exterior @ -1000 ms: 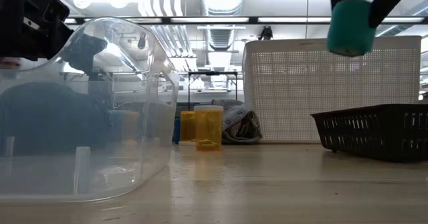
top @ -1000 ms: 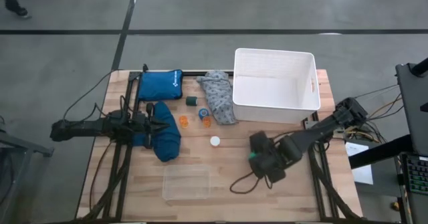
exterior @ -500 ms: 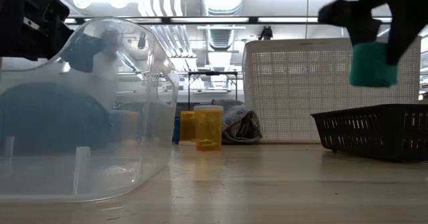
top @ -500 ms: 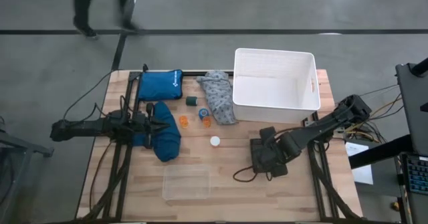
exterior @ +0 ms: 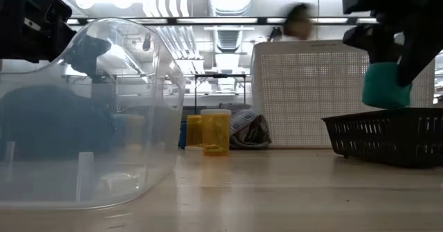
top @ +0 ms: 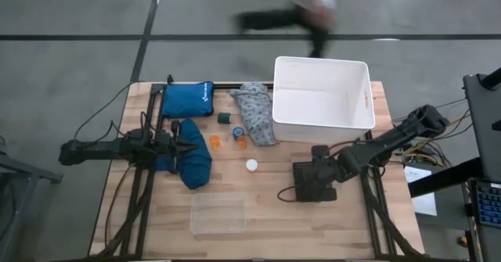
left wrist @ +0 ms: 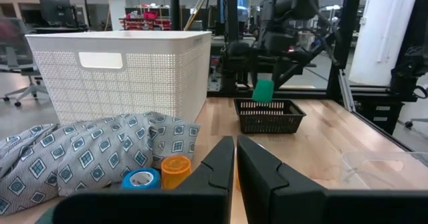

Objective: Pick & place medical supplies in basket/bin
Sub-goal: Put the bottom green bandage into the black bin, then put the blue bandage into the black bin

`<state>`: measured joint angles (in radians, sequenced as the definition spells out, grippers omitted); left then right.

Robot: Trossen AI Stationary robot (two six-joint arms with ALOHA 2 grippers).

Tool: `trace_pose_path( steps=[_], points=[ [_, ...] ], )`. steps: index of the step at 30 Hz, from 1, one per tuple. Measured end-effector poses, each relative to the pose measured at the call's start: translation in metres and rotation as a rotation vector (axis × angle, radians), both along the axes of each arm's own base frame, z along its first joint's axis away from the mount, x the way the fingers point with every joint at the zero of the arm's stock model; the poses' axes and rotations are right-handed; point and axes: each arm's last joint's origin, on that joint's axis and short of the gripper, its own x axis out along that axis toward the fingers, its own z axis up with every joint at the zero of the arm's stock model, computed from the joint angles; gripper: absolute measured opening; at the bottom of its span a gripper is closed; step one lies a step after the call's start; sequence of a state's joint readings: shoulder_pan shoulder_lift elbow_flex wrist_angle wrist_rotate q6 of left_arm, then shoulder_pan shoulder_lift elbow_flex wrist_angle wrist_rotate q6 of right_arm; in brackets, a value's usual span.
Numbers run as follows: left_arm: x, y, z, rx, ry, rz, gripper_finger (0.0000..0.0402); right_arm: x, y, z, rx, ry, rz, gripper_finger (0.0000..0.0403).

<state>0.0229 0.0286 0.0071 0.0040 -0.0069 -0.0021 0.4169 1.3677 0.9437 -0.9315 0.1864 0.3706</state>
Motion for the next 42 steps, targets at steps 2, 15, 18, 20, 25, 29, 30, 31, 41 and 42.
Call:
trace_pose_path(
  steps=[2, 15, 18, 20, 25, 29, 30, 31, 41, 42],
  points=[
    [0.0, 0.0, 0.0, -0.001, 0.0, 0.0, 0.0026, 0.0, -0.004, -0.005, -0.003, 0.004, -0.014, 0.0187],
    [0.0, 0.0, 0.0, -0.001, 0.0, 0.0, 0.0026, 0.017, -0.01, -0.038, -0.029, 0.078, -0.06, 0.0187],
    [0.0, 0.0, 0.0, -0.001, 0.001, 0.0, 0.0026, 0.018, -0.009, -0.043, -0.036, 0.098, -0.061, 0.0187],
    [0.0, 0.0, 0.0, -0.001, 0.001, 0.0, 0.0026, 0.019, -0.009, -0.045, -0.034, 0.11, -0.065, 0.0187],
    [0.0, 0.0, 0.0, 0.0, 0.001, 0.0, 0.0026, 0.022, -0.008, -0.049, -0.028, 0.105, -0.078, 0.0189],
    [0.0, 0.0, 0.0, 0.0, 0.001, 0.0, 0.0026, 0.025, -0.007, -0.046, -0.001, 0.052, -0.101, 0.0205],
    [0.0, 0.0, 0.0, 0.0, 0.001, 0.0, 0.0026, 0.026, -0.007, -0.045, 0.006, 0.044, -0.104, 0.0211],
    [0.0, 0.0, 0.0, 0.002, 0.001, 0.0, 0.0026, 0.026, -0.007, -0.044, 0.013, 0.038, -0.103, 0.0219],
    [0.0, 0.0, 0.0, 0.003, 0.001, 0.0, 0.0026, 0.025, -0.007, -0.043, 0.025, 0.039, -0.099, 0.0297],
    [0.0, 0.0, 0.0, 0.003, 0.001, 0.0, 0.0026, 0.025, -0.007, -0.043, 0.025, 0.039, -0.099, 0.0302]
  ],
)
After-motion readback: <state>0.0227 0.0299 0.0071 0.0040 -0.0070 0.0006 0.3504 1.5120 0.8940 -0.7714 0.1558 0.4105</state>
